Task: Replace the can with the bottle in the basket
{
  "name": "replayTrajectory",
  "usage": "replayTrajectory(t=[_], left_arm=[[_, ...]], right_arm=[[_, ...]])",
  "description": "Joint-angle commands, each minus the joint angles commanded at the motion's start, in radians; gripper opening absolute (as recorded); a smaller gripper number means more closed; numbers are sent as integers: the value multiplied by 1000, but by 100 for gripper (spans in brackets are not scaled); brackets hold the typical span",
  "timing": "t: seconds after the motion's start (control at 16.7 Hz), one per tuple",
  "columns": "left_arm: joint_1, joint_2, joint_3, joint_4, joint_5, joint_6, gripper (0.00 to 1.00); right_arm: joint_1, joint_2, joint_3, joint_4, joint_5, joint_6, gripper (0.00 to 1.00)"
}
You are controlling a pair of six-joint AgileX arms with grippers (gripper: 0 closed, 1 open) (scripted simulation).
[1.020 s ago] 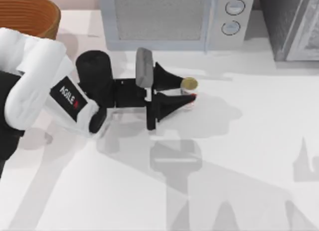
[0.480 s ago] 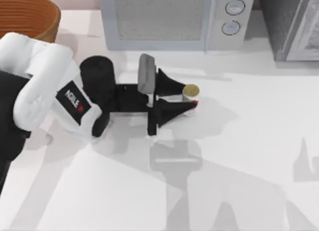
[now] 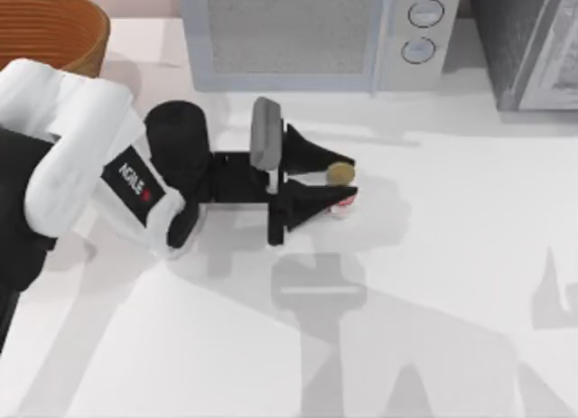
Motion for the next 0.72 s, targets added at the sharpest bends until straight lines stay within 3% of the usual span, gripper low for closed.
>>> replayTrajectory(t=[0.3,0.72], left_arm=[[0,0,0,0,0,0,98],[0,0,0,0,0,0,100]], right_arm=[[0,0,0,0,0,0,100],[0,0,0,0,0,0,100]])
